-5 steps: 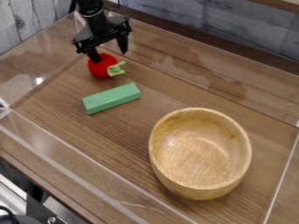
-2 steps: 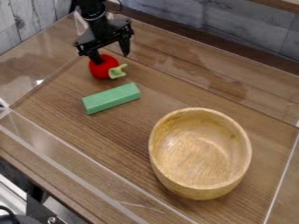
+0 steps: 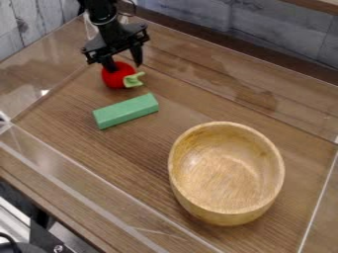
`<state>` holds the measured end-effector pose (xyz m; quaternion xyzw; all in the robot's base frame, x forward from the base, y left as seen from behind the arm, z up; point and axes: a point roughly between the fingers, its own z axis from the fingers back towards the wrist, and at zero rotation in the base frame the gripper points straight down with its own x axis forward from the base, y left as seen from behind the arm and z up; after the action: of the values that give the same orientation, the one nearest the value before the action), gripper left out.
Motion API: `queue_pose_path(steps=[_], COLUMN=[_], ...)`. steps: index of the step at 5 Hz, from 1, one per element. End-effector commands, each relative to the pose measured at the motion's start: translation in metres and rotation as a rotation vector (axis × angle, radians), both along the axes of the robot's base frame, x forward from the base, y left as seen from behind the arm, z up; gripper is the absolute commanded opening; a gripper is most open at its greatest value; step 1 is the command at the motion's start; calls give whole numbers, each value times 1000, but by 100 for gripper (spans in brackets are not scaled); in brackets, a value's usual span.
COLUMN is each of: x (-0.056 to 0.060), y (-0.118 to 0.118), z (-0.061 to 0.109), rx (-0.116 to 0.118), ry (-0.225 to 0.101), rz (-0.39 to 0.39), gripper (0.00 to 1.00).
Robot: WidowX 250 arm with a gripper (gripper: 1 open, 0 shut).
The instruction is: Move the red fruit to the right
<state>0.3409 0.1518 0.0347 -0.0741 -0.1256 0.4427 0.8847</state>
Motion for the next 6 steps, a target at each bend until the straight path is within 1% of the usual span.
queue_pose_path(steps=[1, 2, 3, 4, 5, 6], x=[14, 25, 30, 38, 39, 36], y=[-7, -13, -25, -52, -89, -130], z=[32, 58, 77, 90, 97, 96], rx=[-24, -61, -91, -119, -134, -135], ry=[-25, -33, -40, -36, -25, -19], rz=[49, 90, 98, 78, 0, -75], gripper=[0, 0, 0, 0, 0, 0])
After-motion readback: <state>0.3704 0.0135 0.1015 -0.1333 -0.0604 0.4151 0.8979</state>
